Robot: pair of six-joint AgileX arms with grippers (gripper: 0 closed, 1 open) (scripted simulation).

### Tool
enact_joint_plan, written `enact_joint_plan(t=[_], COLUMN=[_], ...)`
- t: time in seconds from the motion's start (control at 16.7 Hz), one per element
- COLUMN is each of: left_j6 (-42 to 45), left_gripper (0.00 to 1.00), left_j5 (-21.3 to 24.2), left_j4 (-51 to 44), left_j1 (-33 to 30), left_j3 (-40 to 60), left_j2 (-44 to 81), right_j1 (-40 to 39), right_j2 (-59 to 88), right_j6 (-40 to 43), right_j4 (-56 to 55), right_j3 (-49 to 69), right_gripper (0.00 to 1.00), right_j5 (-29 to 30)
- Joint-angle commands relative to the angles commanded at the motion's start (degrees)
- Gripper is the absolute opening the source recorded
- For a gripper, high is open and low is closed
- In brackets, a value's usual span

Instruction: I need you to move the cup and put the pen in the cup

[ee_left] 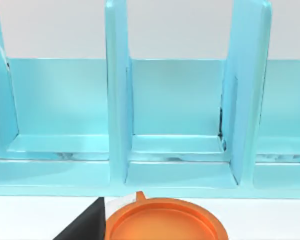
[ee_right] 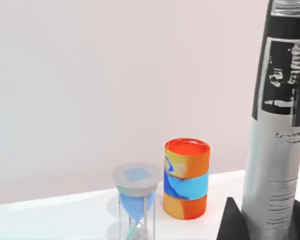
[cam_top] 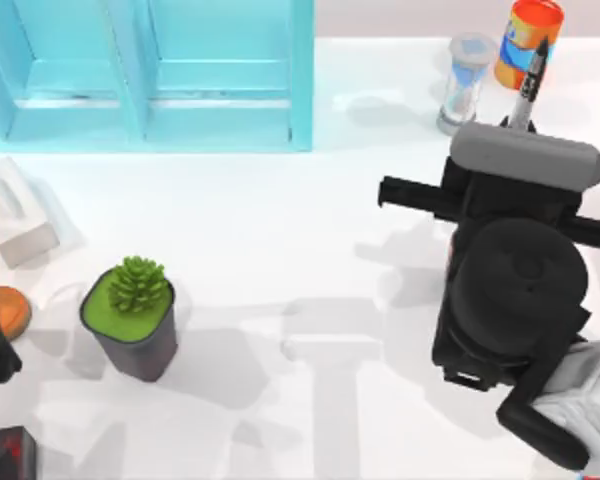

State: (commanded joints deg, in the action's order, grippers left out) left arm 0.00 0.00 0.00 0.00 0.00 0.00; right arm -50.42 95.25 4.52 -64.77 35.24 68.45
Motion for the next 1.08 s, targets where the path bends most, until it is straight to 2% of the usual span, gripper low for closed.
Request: enact_joint_plan(t=[0.48,1.08], left_j6=[0.0,0.0], left_gripper=[1.0,1.0], left_j5=[0.0,0.0], left_j4=[0.0,0.0], left_j1=[0.0,0.0], left_j3=[0.0,0.0], left_j2=[0.0,0.0], right_j1=[2.1,2.1], right_j2=[1.7,1.7], right_j6=[-0.6,-0.6], right_j4=[-0.8,-0.8], right_j3=[0.5,0.5], right_gripper=[0.0,0.75], right_j5=[-2.1,-2.1])
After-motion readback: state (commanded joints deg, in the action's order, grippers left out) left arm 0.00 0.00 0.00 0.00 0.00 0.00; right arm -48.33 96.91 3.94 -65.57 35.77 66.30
